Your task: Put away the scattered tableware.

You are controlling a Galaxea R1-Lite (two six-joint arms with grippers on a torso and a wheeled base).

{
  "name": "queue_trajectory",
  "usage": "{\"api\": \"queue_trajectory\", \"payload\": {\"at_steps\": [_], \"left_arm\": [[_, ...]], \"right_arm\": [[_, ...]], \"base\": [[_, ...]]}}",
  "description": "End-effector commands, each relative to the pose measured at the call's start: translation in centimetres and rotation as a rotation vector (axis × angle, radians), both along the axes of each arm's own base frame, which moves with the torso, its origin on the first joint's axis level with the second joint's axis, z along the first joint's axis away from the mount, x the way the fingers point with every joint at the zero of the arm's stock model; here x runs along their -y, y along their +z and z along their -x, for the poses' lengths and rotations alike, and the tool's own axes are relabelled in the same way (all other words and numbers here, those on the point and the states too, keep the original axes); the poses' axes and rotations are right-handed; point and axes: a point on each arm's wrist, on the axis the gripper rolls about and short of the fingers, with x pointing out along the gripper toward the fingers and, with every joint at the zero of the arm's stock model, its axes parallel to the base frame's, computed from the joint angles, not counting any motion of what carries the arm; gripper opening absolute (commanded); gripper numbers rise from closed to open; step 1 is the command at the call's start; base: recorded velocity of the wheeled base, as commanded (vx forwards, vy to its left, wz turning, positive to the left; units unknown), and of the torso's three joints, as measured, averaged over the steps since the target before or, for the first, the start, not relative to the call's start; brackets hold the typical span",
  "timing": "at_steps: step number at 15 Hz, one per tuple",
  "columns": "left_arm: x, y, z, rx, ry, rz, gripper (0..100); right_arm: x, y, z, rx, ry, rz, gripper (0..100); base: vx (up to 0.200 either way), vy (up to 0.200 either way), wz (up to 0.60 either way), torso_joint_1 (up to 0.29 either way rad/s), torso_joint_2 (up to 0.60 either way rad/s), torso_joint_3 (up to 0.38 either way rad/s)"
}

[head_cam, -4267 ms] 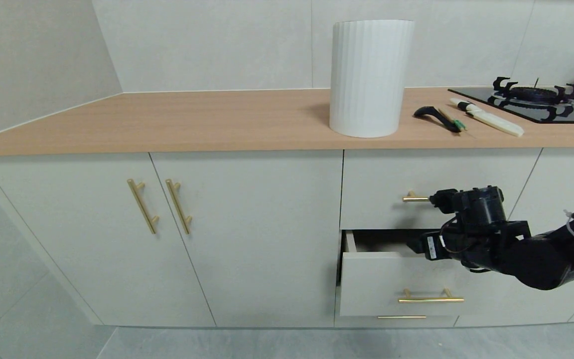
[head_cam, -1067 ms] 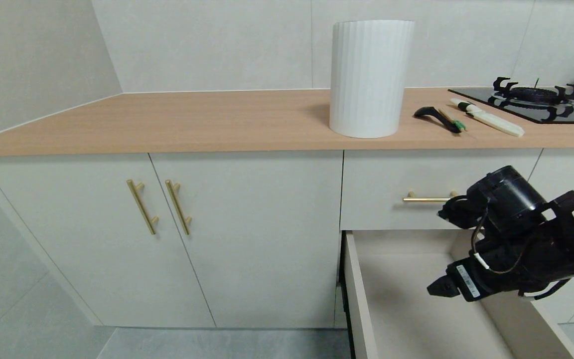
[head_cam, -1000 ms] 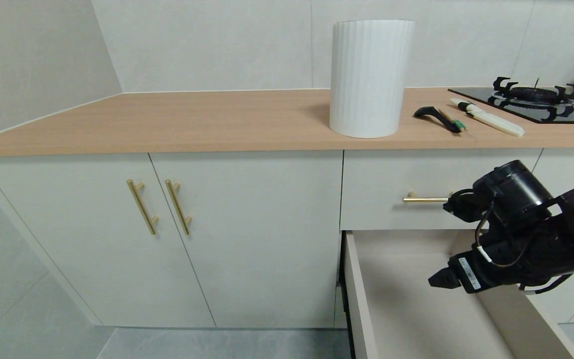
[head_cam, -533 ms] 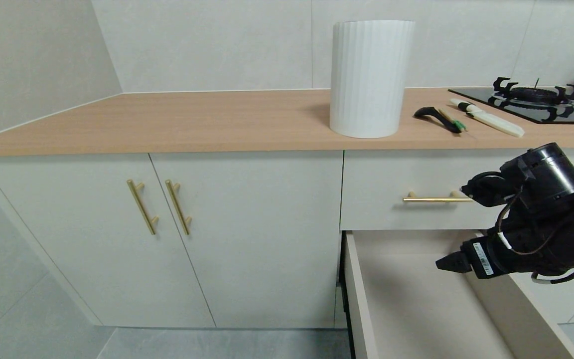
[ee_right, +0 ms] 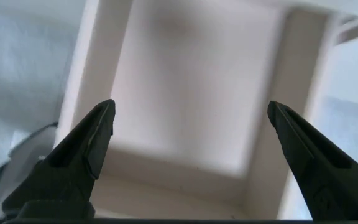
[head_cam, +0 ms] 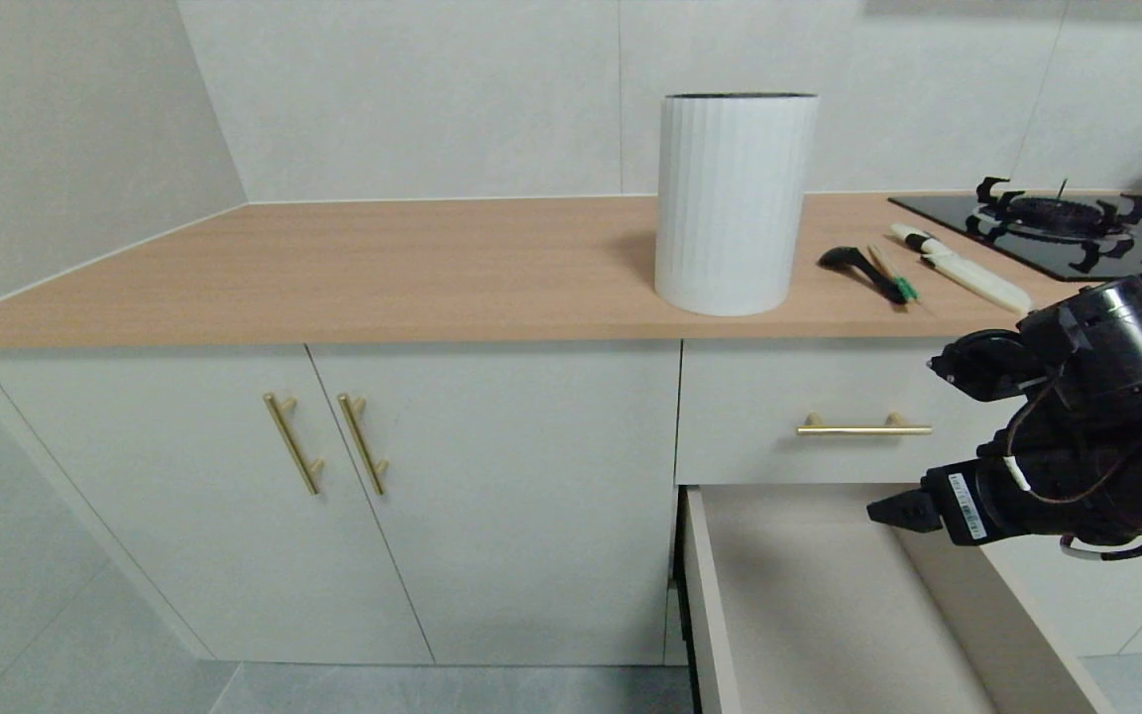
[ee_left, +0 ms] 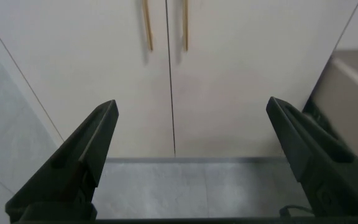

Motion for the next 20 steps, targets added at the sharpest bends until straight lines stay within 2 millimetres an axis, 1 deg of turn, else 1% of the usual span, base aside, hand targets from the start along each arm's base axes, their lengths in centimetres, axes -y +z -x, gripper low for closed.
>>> {"api": "queue_trajectory", "payload": {"at_steps": [1, 3, 5, 7, 8, 9, 11, 12, 13, 14, 16, 17, 18, 20], "left_arm": [[0.0, 0.0, 0.0, -0.001, 0.0, 0.0, 100], [0.0, 0.0, 0.0, -0.001, 0.0, 0.0, 100], [0.0, 0.0, 0.0, -0.001, 0.0, 0.0, 100], [0.0, 0.0, 0.0, -0.001, 0.001, 0.0, 100], [0.0, 0.0, 0.0, -0.001, 0.0, 0.0, 100], [0.0, 0.0, 0.0, -0.002, -0.002, 0.0, 100], [0.0, 0.0, 0.0, -0.001, 0.001, 0.0, 100], [0.0, 0.0, 0.0, -0.002, 0.0, 0.0, 100], [0.0, 0.0, 0.0, -0.002, 0.0, 0.0, 100], [0.0, 0.0, 0.0, -0.001, 0.0, 0.0, 100], [0.0, 0.0, 0.0, -0.002, 0.0, 0.0, 100], [0.0, 0.0, 0.0, -0.002, 0.001, 0.0, 100], [0.0, 0.0, 0.0, -0.001, 0.001, 0.0, 100], [0.0, 0.0, 0.0, -0.001, 0.001, 0.0, 100]], "right_arm": [[0.0, 0.1, 0.2, 0.002, 0.001, -0.001, 100], [0.0, 0.3, 0.2, 0.012, 0.003, -0.006, 100], [0.0, 0.6, 0.2, 0.041, 0.002, -0.02, 100], [-0.3, 1.9, -0.7, 0.162, 0.001, -0.068, 100], [-0.4, 3.1, -1.4, 0.233, -0.008, -0.093, 100], [-0.4, 5.0, -2.3, 0.293, -0.024, -0.113, 100], [-0.5, 8.8, -3.1, 0.345, -0.043, -0.136, 100], [-0.5, 10.1, -3.5, 0.343, -0.07, -0.158, 100], [-0.7, 10.8, -4.1, 0.339, -0.121, -0.183, 100], [-0.8, 10.7, -4.7, 0.329, -0.184, -0.18, 100], [-1.1, 9.1, -6.6, 0.306, -0.269, -0.109, 100], [-0.9, 8.8, -7.2, 0.302, -0.287, -0.1, 100], [-0.3, 8.2, -8.9, 0.295, -0.328, -0.087, 100], [0.2, 7.2, -10.5, 0.277, -0.351, -0.078, 100]], "base": [[0.0, 0.0, 0.0, 0.11, -0.53, -0.305], [0.0, 0.0, 0.0, 0.144, -0.45, -0.286], [0.0, 0.0, 0.0, 0.068, -0.18, -0.119], [0.0, 0.0, 0.0, 0.013, -0.04, -0.025], [0.0, 0.0, 0.0, 0.0, 0.0, 0.0], [0.0, 0.0, 0.0, 0.0, 0.0, 0.0], [0.0, 0.0, 0.0, 0.0, 0.0, 0.0], [0.0, 0.0, 0.0, 0.0, 0.0, 0.0], [0.0, 0.0, 0.0, 0.0, 0.0, 0.0], [0.0, 0.0, 0.0, 0.0, 0.0, 0.0], [0.0, 0.0, 0.0, 0.0, 0.0, 0.0], [0.0, 0.0, 0.0, 0.0, 0.0, 0.0], [0.0, 0.0, 0.0, 0.0, 0.0, 0.0], [0.0, 0.0, 0.0, 0.0, 0.0, 0.0]]}}
